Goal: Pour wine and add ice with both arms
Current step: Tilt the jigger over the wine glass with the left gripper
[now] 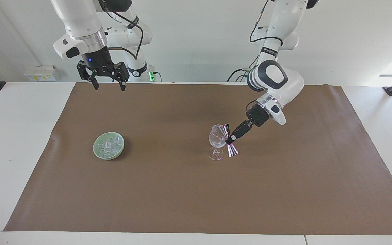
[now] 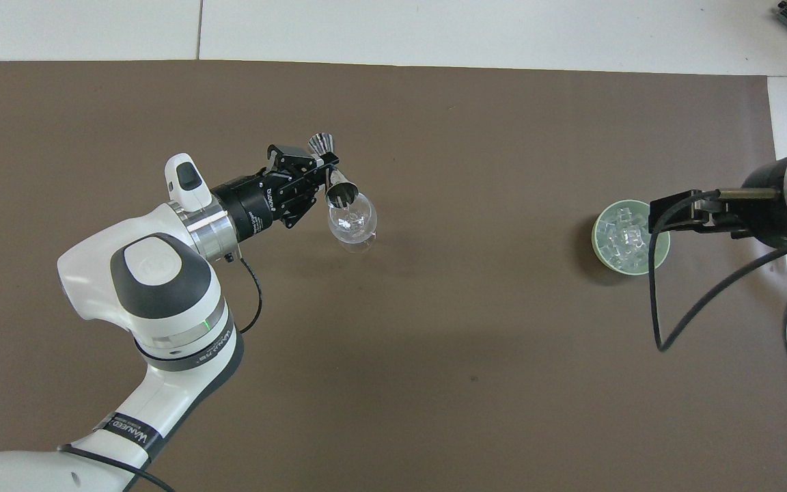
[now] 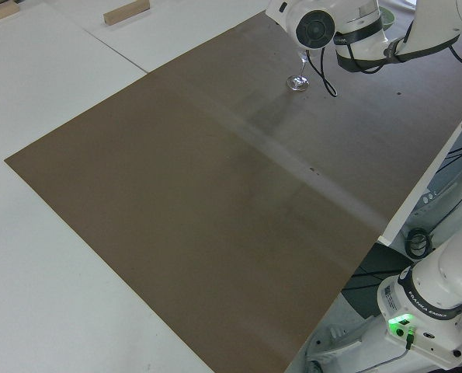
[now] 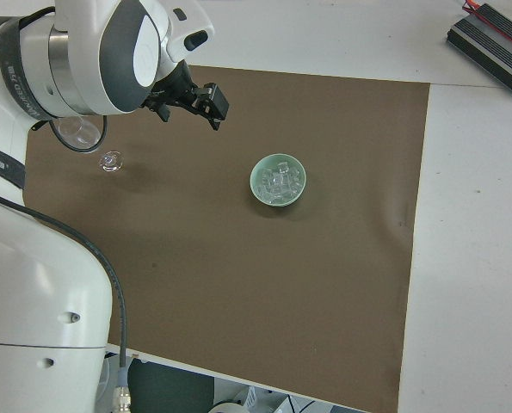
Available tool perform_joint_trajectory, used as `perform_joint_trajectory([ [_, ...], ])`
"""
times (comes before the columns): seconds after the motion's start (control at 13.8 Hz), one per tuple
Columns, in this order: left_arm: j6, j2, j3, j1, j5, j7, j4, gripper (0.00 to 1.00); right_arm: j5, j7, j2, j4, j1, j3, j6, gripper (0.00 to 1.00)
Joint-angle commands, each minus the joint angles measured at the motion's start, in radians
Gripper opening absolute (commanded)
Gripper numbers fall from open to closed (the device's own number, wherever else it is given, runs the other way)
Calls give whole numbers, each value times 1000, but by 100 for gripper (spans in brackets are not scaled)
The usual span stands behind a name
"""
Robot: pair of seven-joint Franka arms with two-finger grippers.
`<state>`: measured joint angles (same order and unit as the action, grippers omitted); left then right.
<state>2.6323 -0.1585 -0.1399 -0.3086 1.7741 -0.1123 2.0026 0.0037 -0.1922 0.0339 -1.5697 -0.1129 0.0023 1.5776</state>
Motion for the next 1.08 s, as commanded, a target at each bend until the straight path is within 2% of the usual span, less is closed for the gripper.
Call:
perform_joint_trajectory([
  [0.0,-3,31,0,6,21,-56,28,0,21,19,18,-21,2,-1,9,100],
  [1.01,-3,31,-1,2,21,-243,28,0,22,19,18,-21,2,-1,7,100],
])
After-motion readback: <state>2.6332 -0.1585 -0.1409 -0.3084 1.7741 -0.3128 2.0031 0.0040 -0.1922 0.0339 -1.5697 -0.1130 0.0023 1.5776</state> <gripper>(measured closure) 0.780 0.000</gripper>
